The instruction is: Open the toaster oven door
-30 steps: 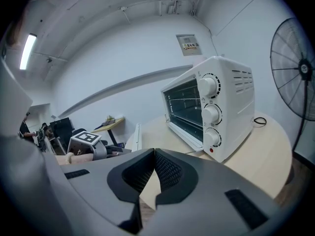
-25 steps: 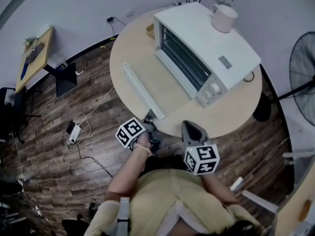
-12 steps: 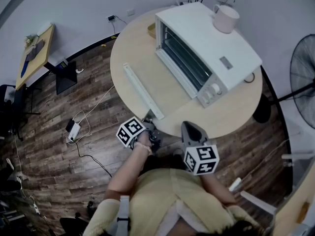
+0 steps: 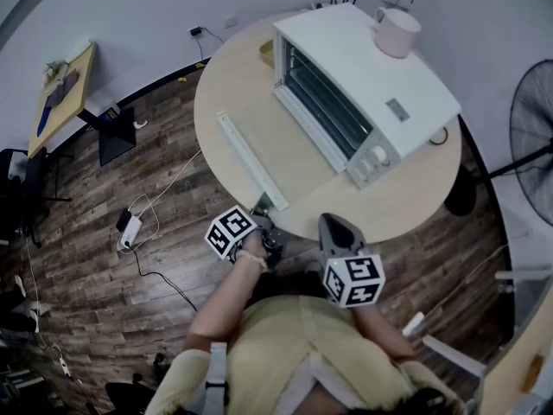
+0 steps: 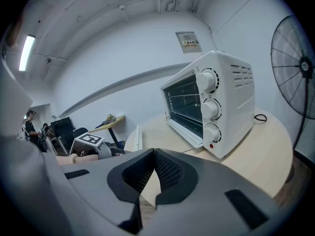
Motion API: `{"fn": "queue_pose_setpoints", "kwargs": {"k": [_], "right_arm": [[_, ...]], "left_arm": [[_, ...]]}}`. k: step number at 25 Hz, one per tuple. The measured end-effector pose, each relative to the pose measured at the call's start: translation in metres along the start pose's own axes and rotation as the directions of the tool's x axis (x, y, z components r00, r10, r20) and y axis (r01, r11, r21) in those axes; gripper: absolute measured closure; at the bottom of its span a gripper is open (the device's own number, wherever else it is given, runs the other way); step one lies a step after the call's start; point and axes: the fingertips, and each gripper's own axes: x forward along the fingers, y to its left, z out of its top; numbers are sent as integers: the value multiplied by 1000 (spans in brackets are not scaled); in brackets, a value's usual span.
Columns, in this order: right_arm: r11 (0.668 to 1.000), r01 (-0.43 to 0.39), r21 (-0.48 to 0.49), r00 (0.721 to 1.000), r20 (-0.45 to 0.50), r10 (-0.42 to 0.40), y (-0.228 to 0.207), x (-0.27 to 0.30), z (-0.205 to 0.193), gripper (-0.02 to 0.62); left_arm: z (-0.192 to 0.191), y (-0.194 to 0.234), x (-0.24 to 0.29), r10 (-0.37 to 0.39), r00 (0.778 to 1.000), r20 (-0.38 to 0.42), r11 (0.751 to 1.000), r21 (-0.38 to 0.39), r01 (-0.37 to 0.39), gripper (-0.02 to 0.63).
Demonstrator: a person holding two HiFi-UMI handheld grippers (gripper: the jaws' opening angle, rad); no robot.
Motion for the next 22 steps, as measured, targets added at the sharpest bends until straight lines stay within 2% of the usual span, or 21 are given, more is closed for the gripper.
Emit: {"fn": "queue_pose_setpoints", "kwargs": {"k": [13, 18, 20, 22], "right_arm": [[999, -27, -19, 1000, -8, 27, 8, 8, -2, 592], [1000, -26, -6, 1000, -13, 26, 9, 9, -3, 592], [1000, -21, -5, 1000, -13, 21, 8, 10, -1, 592], [1000, -19, -2, 1000, -11, 19, 7, 11, 0, 592]], "left_arm": [[-1, 13, -16, 37, 999, -16, 999, 27, -36, 546], [12, 3, -34, 35, 999, 40, 982, 183, -42, 546], [19, -5, -40, 34, 997, 66, 962, 268, -50, 546], [26, -15, -47, 28, 995, 94, 929, 366, -61, 548]]}}
